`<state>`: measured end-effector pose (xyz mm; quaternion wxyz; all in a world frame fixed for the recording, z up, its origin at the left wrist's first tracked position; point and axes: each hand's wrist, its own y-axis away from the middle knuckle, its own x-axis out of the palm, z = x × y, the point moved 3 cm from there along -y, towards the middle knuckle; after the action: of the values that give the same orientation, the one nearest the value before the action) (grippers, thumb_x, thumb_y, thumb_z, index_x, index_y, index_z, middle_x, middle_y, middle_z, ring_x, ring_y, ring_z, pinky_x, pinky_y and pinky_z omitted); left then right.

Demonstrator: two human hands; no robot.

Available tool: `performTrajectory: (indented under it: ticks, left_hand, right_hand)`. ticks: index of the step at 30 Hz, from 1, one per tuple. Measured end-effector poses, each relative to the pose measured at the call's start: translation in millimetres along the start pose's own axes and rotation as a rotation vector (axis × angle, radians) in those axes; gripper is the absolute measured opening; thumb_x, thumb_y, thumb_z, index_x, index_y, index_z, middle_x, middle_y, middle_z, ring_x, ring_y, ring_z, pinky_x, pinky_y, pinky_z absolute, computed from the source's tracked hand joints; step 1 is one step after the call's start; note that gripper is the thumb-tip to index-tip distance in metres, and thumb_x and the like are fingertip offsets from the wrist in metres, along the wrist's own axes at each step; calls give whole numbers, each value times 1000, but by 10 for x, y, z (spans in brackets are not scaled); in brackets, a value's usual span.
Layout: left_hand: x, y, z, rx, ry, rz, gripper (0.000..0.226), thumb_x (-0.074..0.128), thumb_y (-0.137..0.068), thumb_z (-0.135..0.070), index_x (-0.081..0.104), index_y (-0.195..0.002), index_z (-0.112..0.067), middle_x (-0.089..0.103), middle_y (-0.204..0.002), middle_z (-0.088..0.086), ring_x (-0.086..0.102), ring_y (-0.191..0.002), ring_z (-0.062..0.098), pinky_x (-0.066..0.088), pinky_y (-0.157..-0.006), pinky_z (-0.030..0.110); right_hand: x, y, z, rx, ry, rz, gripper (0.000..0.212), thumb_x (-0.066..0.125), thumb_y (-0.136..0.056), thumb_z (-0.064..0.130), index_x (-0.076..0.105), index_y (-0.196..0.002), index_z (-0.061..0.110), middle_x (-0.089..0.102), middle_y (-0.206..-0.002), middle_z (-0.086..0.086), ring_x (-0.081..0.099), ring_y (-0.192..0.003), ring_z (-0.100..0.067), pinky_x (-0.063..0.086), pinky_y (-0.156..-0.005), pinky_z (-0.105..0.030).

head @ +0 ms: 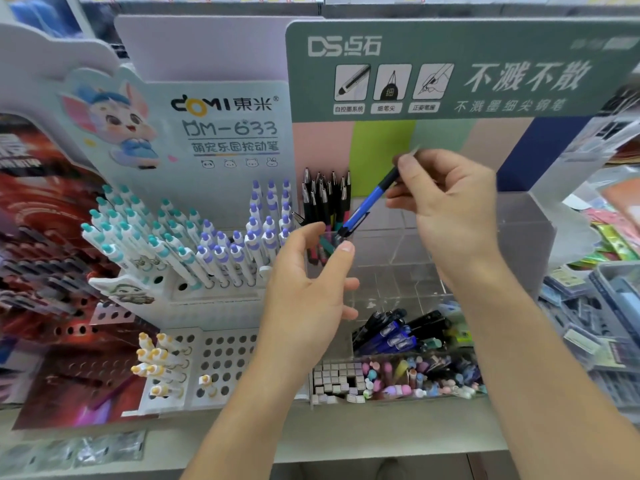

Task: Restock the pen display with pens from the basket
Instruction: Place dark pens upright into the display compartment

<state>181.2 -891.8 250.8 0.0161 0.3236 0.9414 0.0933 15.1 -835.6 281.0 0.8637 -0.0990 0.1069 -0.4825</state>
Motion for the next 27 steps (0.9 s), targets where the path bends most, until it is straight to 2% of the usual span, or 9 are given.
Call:
performTrajectory:
  ticks: [2, 6, 9, 13, 15, 17, 20, 24, 27]
  left_hand:
    - [40, 61, 12, 27, -39, -6, 35, 61, -96, -35, 49, -127, -43, 47, -128, -22, 72, -83, 9, 58, -56, 25]
    - [42, 143, 45, 95, -154, -39, 47, 60, -95, -36, 45, -138, -46, 31, -154, -23, 71, -78, 3, 61, -62, 30]
    - [50, 94, 77, 66, -127, -6, 52, 60, -96, -34, 42, -144, -43, 25, -160, -18, 71, -80, 2, 59, -58, 26]
    - [72, -22, 93, 113, -145, 2, 53, 62, -95, -37, 42, -144, -43, 28, -158, -19, 65, -110, 5, 62, -71, 35]
    - [65, -59, 101, 128, -178, 13, 58, 61, -95, -39, 39, -148, -41, 17, -160, -29, 63, -112, 0, 61, -82, 41]
    - [51, -109, 113, 162, -232, 29, 69, 59, -89, -47, 34, -152, -38, 11, -153, -43, 54, -127, 3, 56, -93, 48]
    - [0, -196, 144, 206, -329, 24, 73, 55, -86, -52, 32, -154, -36, 11, -141, -54, 41, -141, 7, 51, -100, 52]
    - [-10, -178, 99, 347, -671, 7, 62, 51, -101, -36, 24, -158, -30, 5, -165, -22, 13, -150, -1, 29, -120, 42]
    - [0, -145, 84, 405, -762, 0, 62, 47, -103, -34, 21, -158, -31, -4, -166, -22, 29, -143, 2, 38, -112, 43]
  right_hand:
    - [81, -1, 30, -86, 84, 39, 13, 65, -98, 12, 72, -87, 13, 71, -72, 2, 70, -62, -17, 61, -64, -35]
    - [30, -49, 154, -235, 96, -25, 10, 64, -98, 14, 71, -91, 18, 70, -72, 8, 71, -64, -14, 60, -62, -31]
    - [115, -55, 125, -258, 199, 47, 10, 64, -98, 13, 72, -93, 17, 73, -78, 1, 72, -68, -18, 62, -64, -37]
    - [286, -25, -87, -192, 272, 141, 11, 70, -92, 11, 75, -101, 15, 73, -82, 3, 69, -73, -16, 61, -72, -40]
    - [310, 11, -158, -160, 288, 143, 16, 73, -90, 9, 76, -103, 17, 72, -83, 11, 67, -73, -5, 58, -75, -26]
    - [329, 55, -202, -123, 294, 118, 15, 75, -88, 9, 76, -100, 19, 73, -88, 12, 66, -81, -2, 52, -77, -16]
    - [386, 89, -267, -41, 276, 94, 8, 74, -89, 12, 76, -95, 18, 74, -92, 7, 69, -91, -10, 54, -84, -26]
    - [450, 144, -262, 28, 215, 31, 9, 72, -91, 12, 77, -98, 15, 76, -90, 5, 71, -85, -8, 58, -85, -30]
    - [464, 178, -251, 36, 200, 15, 11, 73, -90, 10, 77, -99, 12, 77, -90, 3, 72, -84, -7, 59, -83, -26]
